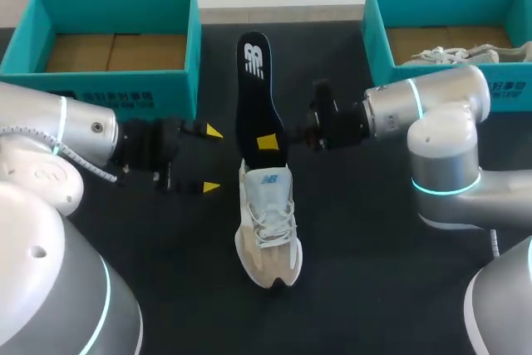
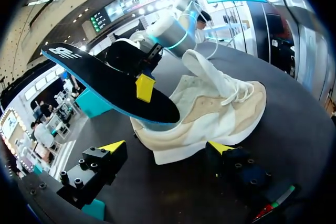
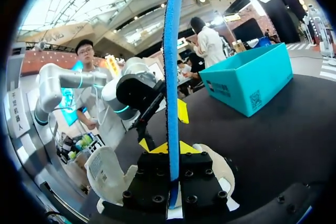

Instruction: Take the shoe out of the shoebox, open the shoe tongue, remove and reinsert the insole, then place the shoe into the shoebox

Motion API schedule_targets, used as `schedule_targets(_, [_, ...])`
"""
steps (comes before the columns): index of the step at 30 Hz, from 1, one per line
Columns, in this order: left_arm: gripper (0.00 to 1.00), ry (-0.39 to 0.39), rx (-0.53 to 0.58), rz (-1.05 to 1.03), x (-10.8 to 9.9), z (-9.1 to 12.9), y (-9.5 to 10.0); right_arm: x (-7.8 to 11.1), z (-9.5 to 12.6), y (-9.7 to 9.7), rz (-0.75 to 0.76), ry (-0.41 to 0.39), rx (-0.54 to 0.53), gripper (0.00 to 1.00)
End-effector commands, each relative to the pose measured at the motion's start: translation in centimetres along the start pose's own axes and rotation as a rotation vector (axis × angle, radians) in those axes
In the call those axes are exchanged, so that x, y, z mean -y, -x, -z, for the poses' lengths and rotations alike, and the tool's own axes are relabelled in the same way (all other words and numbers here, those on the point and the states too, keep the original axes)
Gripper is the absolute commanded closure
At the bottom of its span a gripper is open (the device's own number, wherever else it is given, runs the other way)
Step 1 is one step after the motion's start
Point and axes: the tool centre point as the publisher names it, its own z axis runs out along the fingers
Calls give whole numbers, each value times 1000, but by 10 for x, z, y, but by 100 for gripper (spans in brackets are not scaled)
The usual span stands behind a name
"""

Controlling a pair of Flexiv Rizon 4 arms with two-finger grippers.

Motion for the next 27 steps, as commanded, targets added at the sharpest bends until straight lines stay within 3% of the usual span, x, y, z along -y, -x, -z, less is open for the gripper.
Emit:
schedule_targets(1, [0,9,-1,1,0,0,-1,8,-7,-1,-8,-3,5,100])
schedule_targets(27, [0,9,-1,1,0,0,-1,55,-21,-30,-165,-44,-23,100])
